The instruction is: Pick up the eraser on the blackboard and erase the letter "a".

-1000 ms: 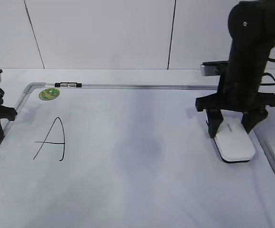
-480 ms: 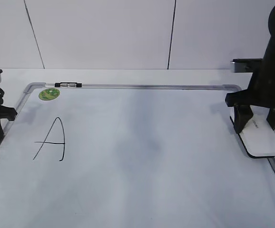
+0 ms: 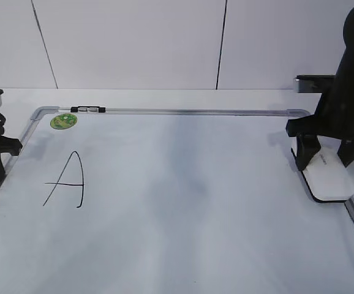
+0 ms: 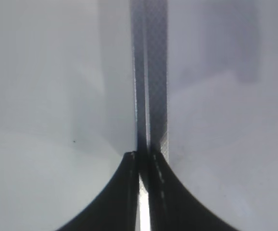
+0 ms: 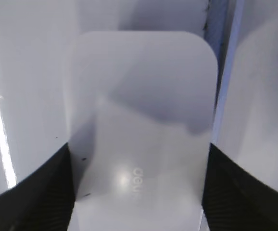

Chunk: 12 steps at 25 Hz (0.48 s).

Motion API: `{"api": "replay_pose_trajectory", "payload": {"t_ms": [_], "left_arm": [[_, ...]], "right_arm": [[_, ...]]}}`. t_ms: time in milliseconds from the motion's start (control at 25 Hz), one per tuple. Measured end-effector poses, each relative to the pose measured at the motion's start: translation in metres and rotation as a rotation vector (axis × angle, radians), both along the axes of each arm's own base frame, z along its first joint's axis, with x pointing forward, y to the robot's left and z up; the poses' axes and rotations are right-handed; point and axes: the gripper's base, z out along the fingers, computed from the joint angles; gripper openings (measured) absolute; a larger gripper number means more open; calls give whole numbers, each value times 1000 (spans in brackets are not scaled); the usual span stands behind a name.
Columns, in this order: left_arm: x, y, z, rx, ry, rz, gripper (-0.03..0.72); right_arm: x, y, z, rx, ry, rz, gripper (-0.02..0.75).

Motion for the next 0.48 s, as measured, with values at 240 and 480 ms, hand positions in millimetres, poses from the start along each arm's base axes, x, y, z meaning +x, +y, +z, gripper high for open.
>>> {"api": "replay_pose_trajectory", "payload": {"t_ms": [240, 480], "left_arm": [[0, 0, 0, 0, 0, 0, 14], [0, 0, 0, 0, 0, 0, 14]], "right_arm": [[2, 0, -7, -2, 15, 0, 535], [3, 0, -10, -2, 13, 0, 535]]}}
